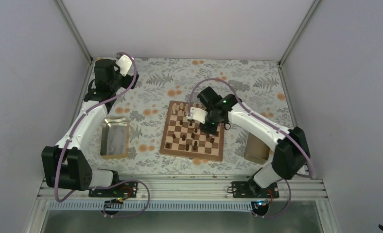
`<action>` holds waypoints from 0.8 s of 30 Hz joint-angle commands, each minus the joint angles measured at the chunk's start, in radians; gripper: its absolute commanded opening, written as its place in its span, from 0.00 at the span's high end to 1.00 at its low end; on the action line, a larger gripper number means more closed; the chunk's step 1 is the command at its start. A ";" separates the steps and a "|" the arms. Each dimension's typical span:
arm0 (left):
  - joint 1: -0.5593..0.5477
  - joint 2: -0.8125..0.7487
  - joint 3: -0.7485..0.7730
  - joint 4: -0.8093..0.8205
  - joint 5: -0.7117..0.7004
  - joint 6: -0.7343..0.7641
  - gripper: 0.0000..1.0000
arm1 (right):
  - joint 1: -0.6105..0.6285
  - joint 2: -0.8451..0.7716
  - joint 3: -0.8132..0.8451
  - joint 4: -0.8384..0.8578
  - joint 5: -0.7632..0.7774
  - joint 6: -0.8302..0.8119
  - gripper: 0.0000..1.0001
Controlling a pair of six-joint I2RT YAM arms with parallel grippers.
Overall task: Set up the chess pieces on the board
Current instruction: Pick up the chess piece from the chessboard, then place the chess piece on the chessboard.
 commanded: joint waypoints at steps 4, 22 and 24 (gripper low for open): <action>0.005 -0.013 0.003 0.016 0.002 0.010 0.00 | 0.002 -0.179 -0.096 -0.085 0.008 0.039 0.89; 0.005 -0.011 0.028 -0.010 0.001 0.002 0.00 | -0.003 -0.311 -0.411 0.057 -0.067 0.056 0.89; 0.005 -0.009 0.030 -0.011 0.001 0.001 0.00 | -0.003 -0.302 -0.412 0.073 -0.064 0.055 0.89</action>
